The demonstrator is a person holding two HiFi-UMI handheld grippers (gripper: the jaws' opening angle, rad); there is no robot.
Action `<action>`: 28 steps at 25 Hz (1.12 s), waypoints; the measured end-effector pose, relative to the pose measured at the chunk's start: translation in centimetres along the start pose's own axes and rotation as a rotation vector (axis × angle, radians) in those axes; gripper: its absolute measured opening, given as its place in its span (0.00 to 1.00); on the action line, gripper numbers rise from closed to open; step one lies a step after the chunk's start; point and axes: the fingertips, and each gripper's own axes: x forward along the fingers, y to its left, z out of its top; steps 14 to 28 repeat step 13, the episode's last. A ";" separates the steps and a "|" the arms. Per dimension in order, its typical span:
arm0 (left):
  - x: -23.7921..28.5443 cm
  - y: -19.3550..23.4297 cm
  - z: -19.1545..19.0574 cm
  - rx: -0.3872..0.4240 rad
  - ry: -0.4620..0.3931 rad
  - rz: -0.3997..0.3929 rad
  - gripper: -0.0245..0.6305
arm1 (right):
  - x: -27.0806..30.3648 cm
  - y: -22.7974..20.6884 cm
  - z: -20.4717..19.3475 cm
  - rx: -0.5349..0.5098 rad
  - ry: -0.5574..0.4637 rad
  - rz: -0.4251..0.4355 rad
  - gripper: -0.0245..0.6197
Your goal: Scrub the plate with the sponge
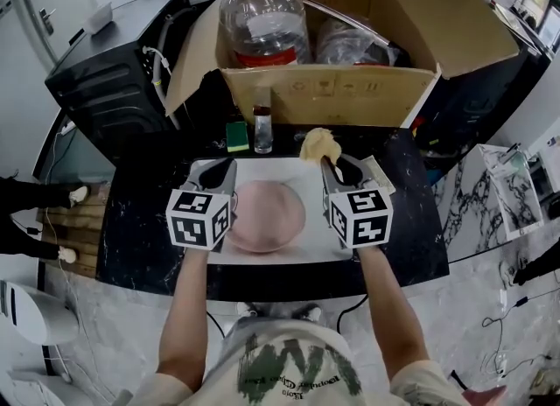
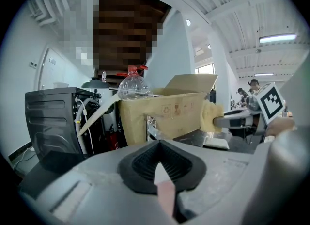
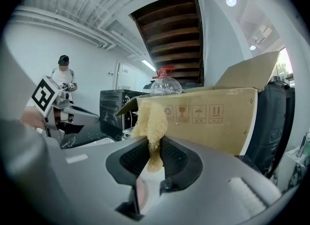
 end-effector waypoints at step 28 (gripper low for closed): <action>-0.2 -0.5 0.0 0.012 0.001 -0.012 0.04 | -0.6 0.2 -0.1 -0.015 -0.007 -0.008 0.13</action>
